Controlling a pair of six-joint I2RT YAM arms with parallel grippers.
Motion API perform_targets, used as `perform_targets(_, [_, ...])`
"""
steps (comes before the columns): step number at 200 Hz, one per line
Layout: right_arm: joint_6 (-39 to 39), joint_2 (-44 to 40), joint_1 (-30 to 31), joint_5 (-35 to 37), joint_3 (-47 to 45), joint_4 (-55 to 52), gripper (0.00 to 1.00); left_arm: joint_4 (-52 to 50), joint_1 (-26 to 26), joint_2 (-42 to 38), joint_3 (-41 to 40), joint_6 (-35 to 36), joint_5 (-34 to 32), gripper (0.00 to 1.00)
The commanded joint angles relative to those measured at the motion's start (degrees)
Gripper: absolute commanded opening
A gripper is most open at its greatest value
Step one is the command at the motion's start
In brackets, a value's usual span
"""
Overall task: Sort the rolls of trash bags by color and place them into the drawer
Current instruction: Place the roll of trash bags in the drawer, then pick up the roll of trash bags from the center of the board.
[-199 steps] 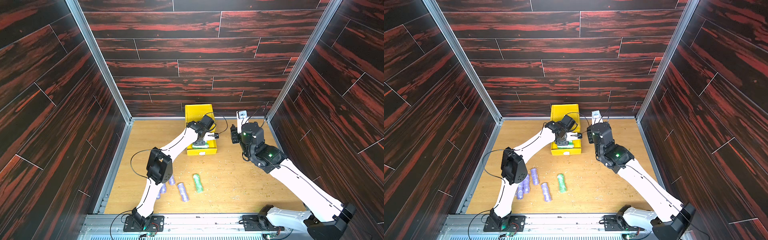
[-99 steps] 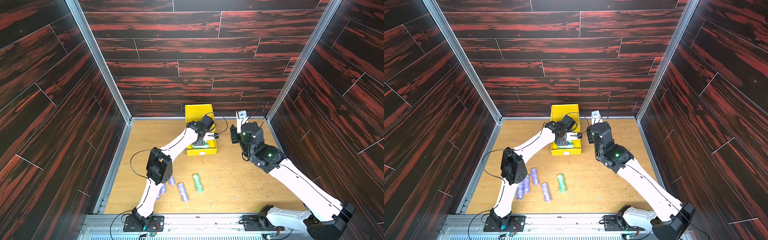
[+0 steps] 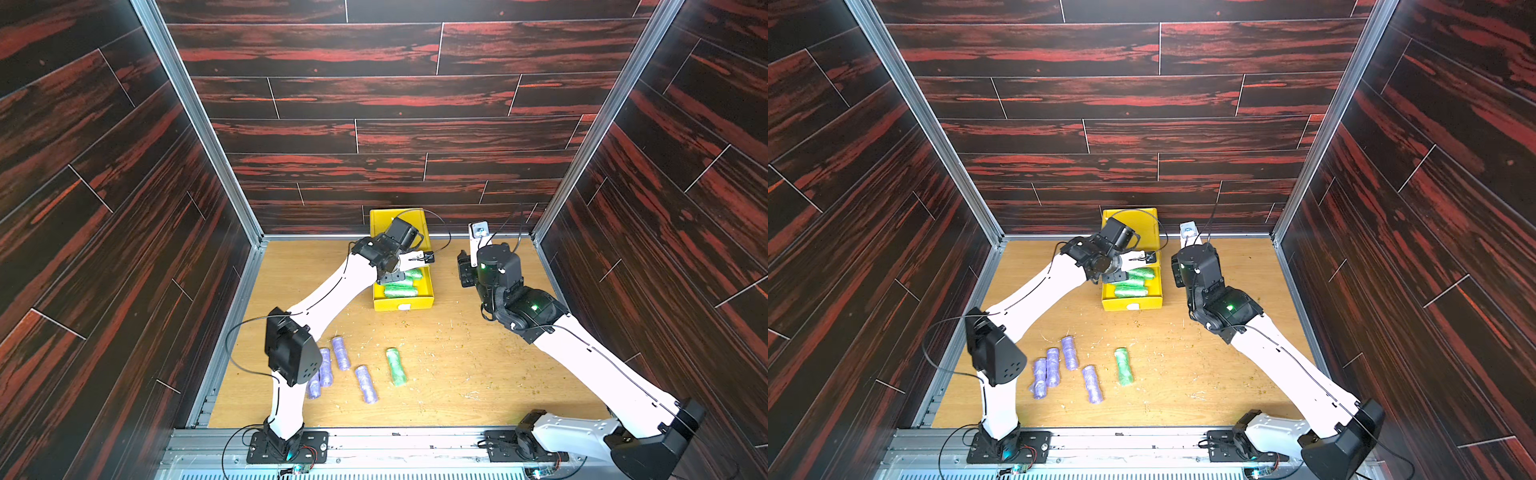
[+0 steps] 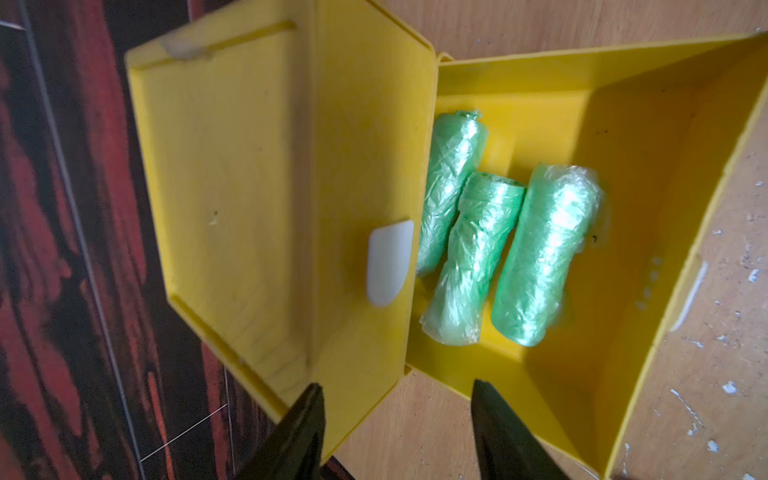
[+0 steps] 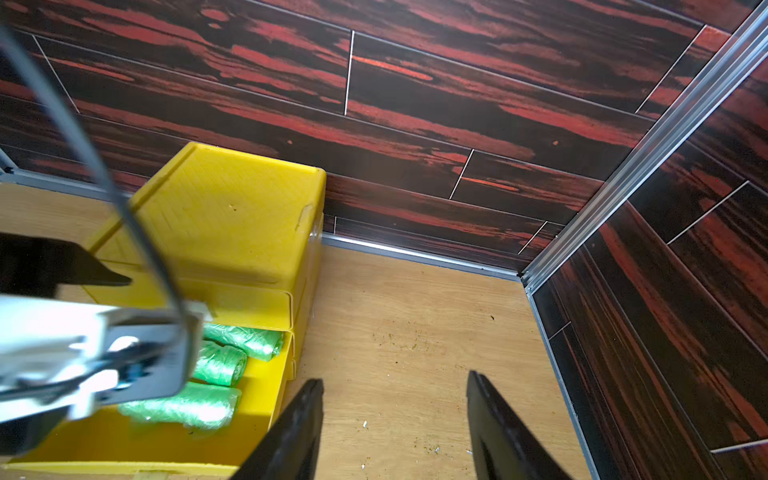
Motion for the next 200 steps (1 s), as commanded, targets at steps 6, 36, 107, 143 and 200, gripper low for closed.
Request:
perform_targets(6, [0.6,-0.52,-0.28,0.25,1.91,-0.34,0.63,2.19,-0.45,-8.47,-4.07,-2.38,0.46,0.6])
perform_targets(36, [0.96,-2.95,-0.28,-1.68,1.74,0.65,0.69,10.25,-1.14,-20.12,-13.37,-6.78,-0.34,0.66])
perform_targets(107, [11.84,-5.46,-0.28,-8.56,6.99,-7.3,0.61,26.82,-1.35,-48.75,-37.48,-31.76,-2.9,0.91])
perform_targets(143, [16.97,1.17,-0.21,-23.36,12.64,-20.47,0.59,25.46,-1.28,-54.37,-46.72,-42.62,-15.76,0.9])
perform_targets(200, [19.39,4.32,10.99,-22.3,4.22,-25.26,0.62,27.46,0.07,-58.29,-57.48,-52.72,-25.84,0.92])
